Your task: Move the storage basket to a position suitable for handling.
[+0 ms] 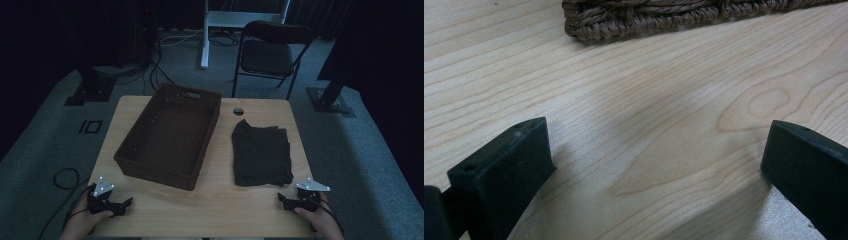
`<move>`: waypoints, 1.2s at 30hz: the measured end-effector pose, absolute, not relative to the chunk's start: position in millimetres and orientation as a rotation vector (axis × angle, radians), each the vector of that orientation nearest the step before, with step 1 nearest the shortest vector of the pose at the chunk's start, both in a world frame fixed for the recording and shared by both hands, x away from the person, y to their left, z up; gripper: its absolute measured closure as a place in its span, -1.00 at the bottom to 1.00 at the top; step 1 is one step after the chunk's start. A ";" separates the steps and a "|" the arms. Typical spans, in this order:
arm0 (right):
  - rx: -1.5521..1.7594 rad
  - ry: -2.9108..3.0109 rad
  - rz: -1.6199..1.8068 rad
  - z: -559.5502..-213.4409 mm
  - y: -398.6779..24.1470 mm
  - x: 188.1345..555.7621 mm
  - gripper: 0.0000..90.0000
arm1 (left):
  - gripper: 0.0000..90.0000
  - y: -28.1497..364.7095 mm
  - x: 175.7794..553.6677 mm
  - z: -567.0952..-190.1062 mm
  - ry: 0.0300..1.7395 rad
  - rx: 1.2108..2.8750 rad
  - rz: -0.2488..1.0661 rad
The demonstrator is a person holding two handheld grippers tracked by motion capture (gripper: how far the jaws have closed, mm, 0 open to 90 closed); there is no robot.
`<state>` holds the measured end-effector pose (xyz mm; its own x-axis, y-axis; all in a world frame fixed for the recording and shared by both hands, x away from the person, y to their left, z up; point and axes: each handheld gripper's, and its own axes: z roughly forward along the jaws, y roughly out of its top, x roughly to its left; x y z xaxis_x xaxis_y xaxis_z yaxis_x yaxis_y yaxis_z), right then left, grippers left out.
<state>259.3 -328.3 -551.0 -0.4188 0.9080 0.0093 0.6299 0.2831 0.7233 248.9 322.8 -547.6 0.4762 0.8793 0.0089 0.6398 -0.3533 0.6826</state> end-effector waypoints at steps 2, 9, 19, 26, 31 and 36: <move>1.382 2.153 0.929 -551.0 -328.3 259.3 -0.74 | -1.00 322.9 249.0 -547.5 1.251 2.112 0.505; 1.337 2.193 0.944 -550.9 -327.1 257.5 -0.74 | -1.00 323.0 249.1 -547.5 1.245 2.114 0.502; 1.341 2.192 1.000 -547.7 -324.0 249.1 -0.71 | -1.00 327.1 250.2 -546.4 1.189 2.129 0.485; 1.286 2.184 1.064 -533.3 -307.2 250.2 -0.72 | -1.00 332.3 251.2 -540.2 1.194 2.082 0.463; 1.233 2.194 1.099 -524.0 -290.5 253.3 -0.72 | -0.99 334.7 253.2 -537.6 1.185 2.071 0.464; 1.180 2.215 1.117 -515.8 -274.0 257.7 -0.72 | -0.99 339.3 255.1 -530.9 1.180 2.053 0.478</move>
